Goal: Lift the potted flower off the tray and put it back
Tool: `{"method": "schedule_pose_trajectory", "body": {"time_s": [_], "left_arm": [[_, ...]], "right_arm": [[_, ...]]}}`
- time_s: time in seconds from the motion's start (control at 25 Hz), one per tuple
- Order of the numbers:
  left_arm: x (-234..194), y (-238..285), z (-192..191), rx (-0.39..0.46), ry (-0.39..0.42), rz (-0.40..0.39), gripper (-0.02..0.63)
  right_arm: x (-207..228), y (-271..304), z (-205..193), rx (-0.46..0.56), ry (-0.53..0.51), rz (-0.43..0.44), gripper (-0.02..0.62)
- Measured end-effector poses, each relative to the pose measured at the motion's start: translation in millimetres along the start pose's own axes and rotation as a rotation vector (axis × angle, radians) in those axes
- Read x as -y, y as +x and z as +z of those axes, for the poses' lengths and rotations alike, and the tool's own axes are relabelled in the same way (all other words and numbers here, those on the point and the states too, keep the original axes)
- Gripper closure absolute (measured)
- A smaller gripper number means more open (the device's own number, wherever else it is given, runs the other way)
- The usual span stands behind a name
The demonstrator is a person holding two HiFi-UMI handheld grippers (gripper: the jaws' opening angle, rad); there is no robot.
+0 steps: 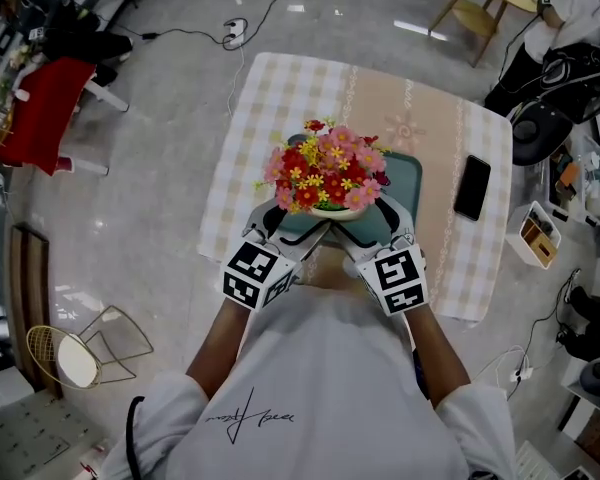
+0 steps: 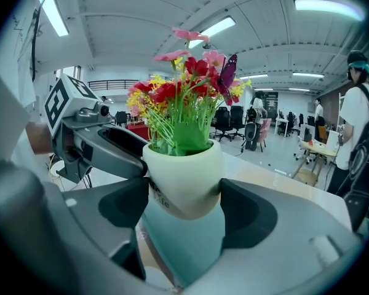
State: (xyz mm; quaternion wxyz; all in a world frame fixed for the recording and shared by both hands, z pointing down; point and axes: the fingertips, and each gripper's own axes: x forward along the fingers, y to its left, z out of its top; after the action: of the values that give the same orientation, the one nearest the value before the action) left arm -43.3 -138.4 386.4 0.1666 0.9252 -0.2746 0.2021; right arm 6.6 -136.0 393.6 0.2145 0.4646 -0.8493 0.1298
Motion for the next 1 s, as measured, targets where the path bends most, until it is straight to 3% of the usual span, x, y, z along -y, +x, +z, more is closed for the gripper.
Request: {"method": "schedule_pose_trajectory", "body": {"time_s": [1.0], "left_arm": [[23,50,-9,-0.081,0.071,-0.144,0.327]], "right_arm": [[37,-17,-38,-0.059,0.106,-0.133,0.224]]}}
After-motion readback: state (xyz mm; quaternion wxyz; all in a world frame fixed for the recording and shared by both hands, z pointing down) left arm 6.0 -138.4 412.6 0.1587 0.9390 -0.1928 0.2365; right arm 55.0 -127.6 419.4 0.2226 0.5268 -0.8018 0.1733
